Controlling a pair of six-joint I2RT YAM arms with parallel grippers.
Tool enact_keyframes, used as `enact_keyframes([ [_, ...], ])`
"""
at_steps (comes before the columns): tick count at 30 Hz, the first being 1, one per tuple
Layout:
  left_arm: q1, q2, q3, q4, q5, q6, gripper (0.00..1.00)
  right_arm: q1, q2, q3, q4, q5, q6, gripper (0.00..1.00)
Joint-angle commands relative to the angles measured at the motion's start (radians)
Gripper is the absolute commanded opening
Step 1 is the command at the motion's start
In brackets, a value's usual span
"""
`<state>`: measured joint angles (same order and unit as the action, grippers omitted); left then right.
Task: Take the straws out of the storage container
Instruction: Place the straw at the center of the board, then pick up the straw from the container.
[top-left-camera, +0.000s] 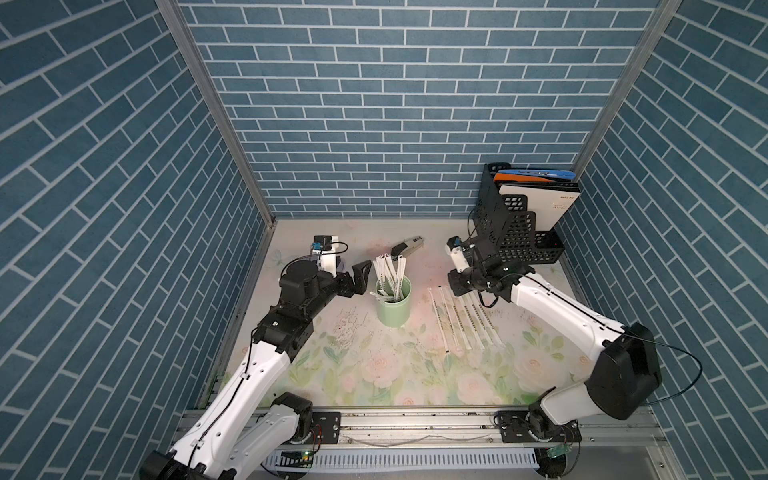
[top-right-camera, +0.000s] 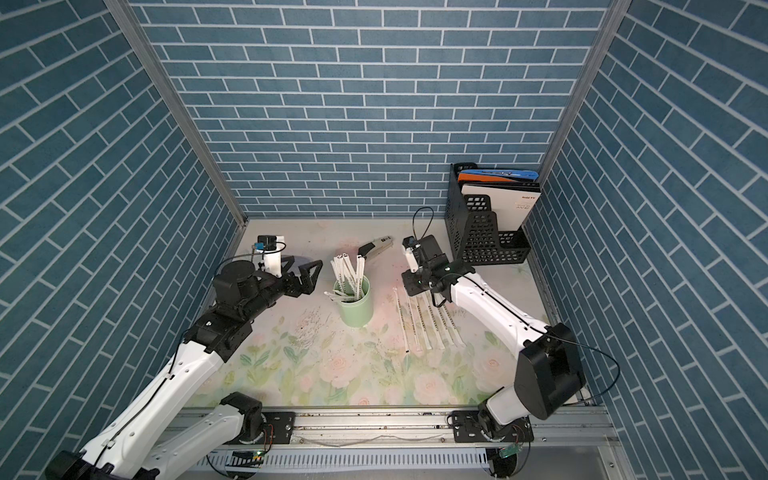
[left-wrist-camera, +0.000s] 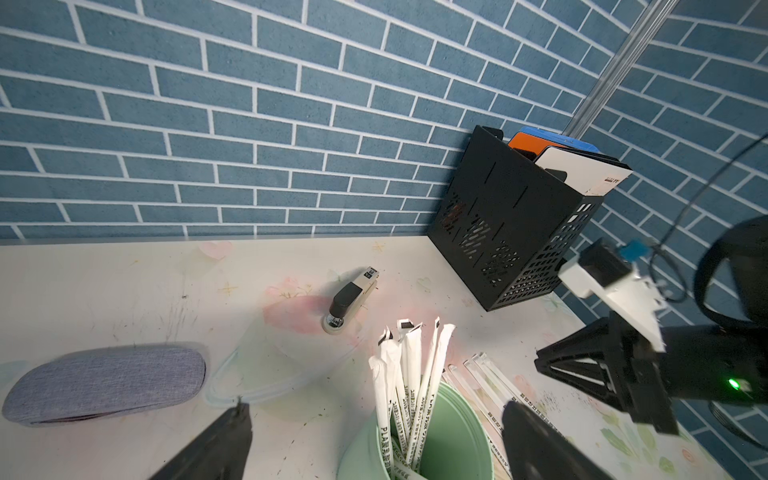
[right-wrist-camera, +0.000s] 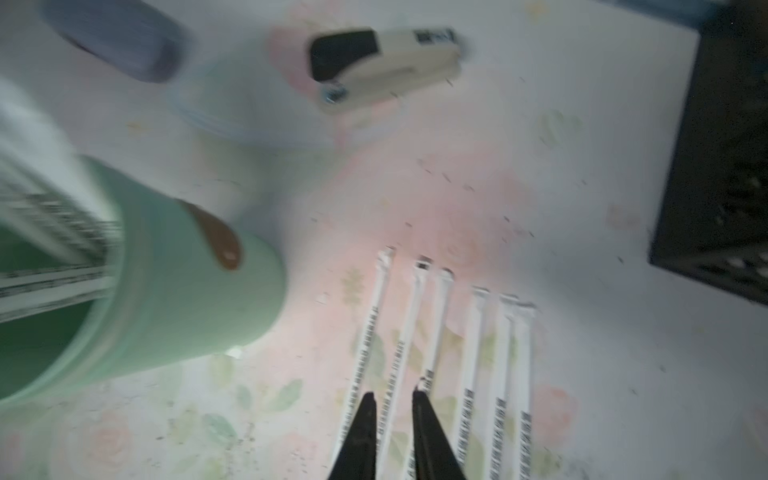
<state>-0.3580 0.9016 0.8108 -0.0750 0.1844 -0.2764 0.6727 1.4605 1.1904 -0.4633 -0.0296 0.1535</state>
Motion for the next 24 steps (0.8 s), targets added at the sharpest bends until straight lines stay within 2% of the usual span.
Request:
enact_keyframes([
  [1,-0.002,0.0,0.007,-0.002,0.004,0.003,1.0,0.067,-0.01,-0.04,0.232,-0.041,0.043,0.18],
  [5,-0.002,-0.002,0.008,0.0,0.001,0.003,1.0,0.121,0.041,-0.004,0.305,-0.042,0.062,0.18],
  [10,-0.002,-0.006,0.007,-0.001,0.001,0.003,1.0,0.146,0.138,0.077,0.293,-0.078,0.055,0.19],
  [24,-0.002,-0.006,0.008,0.0,0.007,0.004,1.0,0.149,0.224,0.133,0.316,-0.09,0.066,0.23],
])
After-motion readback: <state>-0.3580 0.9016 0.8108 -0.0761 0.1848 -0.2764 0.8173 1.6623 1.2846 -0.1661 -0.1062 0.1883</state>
